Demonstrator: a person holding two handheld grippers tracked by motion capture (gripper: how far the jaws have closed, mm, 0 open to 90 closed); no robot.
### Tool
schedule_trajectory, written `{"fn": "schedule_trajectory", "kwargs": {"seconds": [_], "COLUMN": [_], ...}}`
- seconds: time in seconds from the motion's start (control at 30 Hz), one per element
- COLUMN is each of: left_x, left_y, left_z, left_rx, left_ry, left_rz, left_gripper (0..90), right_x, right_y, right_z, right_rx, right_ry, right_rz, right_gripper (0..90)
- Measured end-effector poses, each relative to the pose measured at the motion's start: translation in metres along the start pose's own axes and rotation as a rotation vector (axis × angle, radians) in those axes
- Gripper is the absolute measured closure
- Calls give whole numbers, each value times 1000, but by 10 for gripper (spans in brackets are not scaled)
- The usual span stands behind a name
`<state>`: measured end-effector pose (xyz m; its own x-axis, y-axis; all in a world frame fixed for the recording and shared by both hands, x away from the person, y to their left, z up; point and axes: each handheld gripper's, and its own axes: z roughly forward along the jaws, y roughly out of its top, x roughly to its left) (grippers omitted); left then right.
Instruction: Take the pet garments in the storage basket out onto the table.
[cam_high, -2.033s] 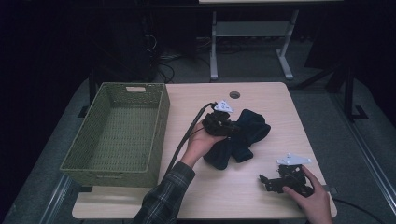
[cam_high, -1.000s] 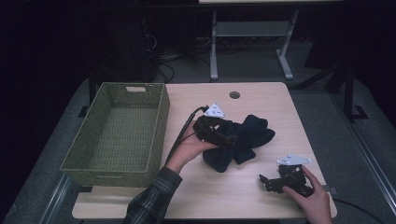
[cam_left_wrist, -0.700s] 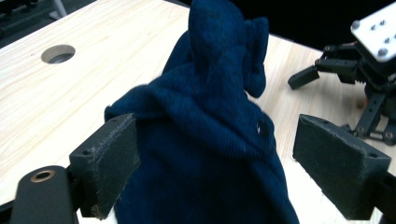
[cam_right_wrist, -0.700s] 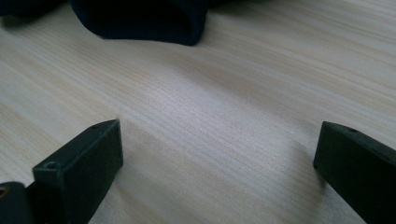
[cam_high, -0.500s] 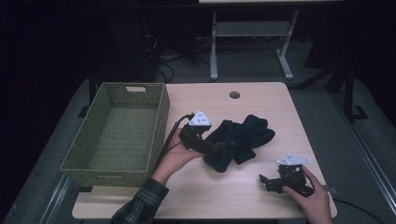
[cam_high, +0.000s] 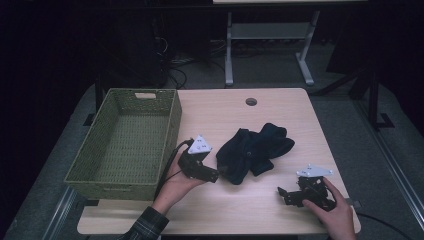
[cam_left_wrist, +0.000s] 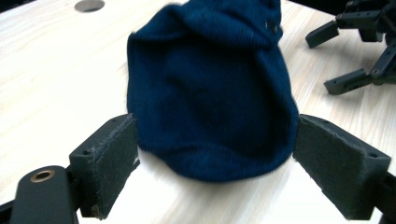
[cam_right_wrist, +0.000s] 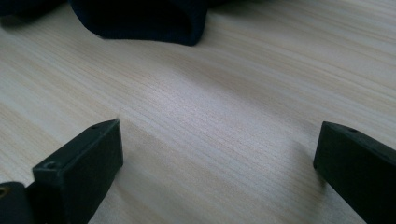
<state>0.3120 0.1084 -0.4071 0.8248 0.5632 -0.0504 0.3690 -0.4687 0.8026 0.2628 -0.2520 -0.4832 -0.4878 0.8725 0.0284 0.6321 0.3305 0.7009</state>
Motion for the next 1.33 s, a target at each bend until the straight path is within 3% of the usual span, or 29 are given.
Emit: {"fn": "schedule_trajectory", "kwargs": {"seconds": [0.13,0.5,0.7,0.97,1.13,1.33], "left_x": [-6,-10,-10,-15,-15,-15], "left_y": [-16,-55,-63,-72,-76,-76], "left_z": [-2,4,7,16,17,17], "left_rx": [12,102,120,162,135,135], "left_ry": [11,31,53,47,46,44], "left_rz": [-3,-5,9,23,31,32], "left_gripper": [129,128,127,127,126,126], "right_x": [0,0,0,0,0,0], "right_y": [0,0,0,0,0,0], "right_z": [0,0,0,0,0,0], "right_rx": [0,0,0,0,0,-1], "right_ry": [0,1,1,0,0,0], "right_rz": [1,-1,0,0,-2,-2], "right_gripper": [10,10,10,10,10,10]}}
